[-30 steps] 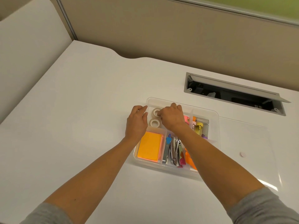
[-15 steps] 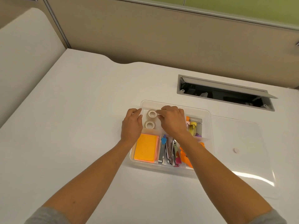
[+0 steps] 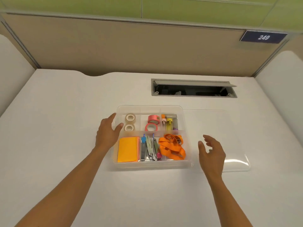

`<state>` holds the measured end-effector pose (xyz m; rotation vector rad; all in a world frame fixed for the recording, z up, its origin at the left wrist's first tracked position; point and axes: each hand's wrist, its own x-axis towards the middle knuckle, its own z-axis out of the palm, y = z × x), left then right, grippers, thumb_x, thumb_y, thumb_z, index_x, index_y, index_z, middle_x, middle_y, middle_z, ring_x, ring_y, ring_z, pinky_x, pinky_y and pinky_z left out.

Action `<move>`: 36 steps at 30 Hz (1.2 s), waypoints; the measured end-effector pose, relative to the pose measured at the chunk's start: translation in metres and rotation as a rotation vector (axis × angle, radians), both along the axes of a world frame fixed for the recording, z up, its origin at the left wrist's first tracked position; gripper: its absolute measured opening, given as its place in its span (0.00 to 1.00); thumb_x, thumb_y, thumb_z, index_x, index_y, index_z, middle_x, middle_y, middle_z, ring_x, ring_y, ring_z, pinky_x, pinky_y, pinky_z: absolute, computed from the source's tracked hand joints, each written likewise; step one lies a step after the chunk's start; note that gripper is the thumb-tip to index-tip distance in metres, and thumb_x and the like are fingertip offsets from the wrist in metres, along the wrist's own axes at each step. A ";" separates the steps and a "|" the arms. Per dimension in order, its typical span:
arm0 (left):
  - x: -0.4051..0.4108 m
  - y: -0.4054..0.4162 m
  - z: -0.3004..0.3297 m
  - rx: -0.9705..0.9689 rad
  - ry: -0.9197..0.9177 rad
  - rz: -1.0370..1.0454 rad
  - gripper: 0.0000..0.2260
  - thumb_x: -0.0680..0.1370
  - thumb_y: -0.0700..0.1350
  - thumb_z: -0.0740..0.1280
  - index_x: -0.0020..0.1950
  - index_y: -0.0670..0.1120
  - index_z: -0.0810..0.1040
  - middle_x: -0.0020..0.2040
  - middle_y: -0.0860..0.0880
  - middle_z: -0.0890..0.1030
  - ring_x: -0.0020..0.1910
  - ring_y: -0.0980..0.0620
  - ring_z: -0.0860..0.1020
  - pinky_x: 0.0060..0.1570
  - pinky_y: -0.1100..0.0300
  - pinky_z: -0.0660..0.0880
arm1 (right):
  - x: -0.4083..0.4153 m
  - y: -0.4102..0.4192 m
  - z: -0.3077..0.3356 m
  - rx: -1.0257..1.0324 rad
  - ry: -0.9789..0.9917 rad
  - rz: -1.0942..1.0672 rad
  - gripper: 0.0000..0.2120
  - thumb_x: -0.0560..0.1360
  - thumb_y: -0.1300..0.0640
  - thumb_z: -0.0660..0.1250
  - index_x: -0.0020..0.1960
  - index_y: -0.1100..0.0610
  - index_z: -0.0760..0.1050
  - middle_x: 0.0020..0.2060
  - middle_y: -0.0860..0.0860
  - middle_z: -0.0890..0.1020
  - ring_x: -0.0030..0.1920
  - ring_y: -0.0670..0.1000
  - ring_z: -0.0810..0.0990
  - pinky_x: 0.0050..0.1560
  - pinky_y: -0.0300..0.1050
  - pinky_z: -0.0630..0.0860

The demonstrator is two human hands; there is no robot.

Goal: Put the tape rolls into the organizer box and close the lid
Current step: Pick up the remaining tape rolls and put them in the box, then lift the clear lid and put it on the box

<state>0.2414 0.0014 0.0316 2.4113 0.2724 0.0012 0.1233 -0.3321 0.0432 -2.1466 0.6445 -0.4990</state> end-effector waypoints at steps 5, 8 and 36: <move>-0.035 0.008 0.007 -0.094 0.017 0.064 0.22 0.76 0.53 0.66 0.68 0.48 0.70 0.64 0.43 0.76 0.56 0.43 0.77 0.57 0.46 0.73 | -0.055 -0.042 -0.017 0.156 0.216 -0.329 0.12 0.73 0.53 0.68 0.56 0.50 0.74 0.44 0.50 0.82 0.46 0.54 0.78 0.49 0.48 0.71; -0.065 0.006 0.007 -0.141 -0.033 0.095 0.17 0.77 0.48 0.67 0.64 0.45 0.75 0.59 0.44 0.79 0.51 0.44 0.79 0.57 0.47 0.73 | -0.072 -0.043 -0.028 0.385 0.325 -0.436 0.15 0.71 0.52 0.69 0.56 0.52 0.73 0.34 0.52 0.84 0.37 0.54 0.84 0.45 0.48 0.74; -0.099 0.002 0.007 -0.326 0.058 0.168 0.13 0.77 0.43 0.68 0.60 0.41 0.76 0.54 0.41 0.80 0.45 0.43 0.80 0.32 0.60 0.79 | -0.057 -0.030 -0.019 1.241 -0.264 -0.498 0.20 0.73 0.72 0.65 0.62 0.62 0.66 0.49 0.61 0.77 0.51 0.62 0.81 0.45 0.53 0.80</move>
